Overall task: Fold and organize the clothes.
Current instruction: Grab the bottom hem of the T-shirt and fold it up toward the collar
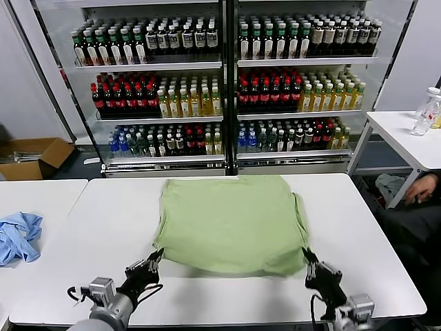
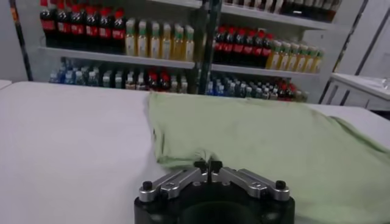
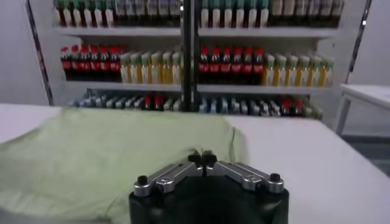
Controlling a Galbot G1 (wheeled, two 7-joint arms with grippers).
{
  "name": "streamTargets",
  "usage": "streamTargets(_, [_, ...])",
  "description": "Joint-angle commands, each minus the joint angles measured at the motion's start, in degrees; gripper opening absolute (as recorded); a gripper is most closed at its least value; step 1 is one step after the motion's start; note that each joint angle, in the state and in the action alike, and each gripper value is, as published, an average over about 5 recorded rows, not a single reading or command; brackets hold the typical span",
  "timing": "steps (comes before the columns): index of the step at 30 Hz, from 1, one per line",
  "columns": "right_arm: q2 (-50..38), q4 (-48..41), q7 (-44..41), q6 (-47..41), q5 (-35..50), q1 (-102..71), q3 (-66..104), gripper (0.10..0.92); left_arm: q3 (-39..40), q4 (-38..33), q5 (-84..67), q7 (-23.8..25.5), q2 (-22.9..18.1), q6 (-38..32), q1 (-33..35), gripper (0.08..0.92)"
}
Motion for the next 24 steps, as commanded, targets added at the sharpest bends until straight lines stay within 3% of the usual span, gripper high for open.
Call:
streamTargets(1, [-2.43, -11.74, -0.14, 0.42, -2.52, 16.72, -4.72, 0.106, 5.19, 12.87, -1.92, -0.97, 3.78, 0.46, -16.00, 0.084])
streamTargets(9, [-0.50, -17.38, 0.52, -2.15, -11.07, 20.61, -7.95, 0.110, 8.04, 16.01, 0.06, -2.89, 2.02, 1.36, -18.95, 0.084])
streamTargets(12, [0.30, -17.86, 0.63, -2.75, -12.57, 20.42, -8.52, 0.158, 8.66, 15.66, 1.50, -2.68, 1.19, 1.41, -18.59, 0.097])
streamTargets(24, [-0.86, -9.74, 2.18, -6.63, -7.31, 11.09, -4.05, 0.500, 5.85, 10.50, 5.06, -4.08, -1.92, 0.81, -9.47, 0.420])
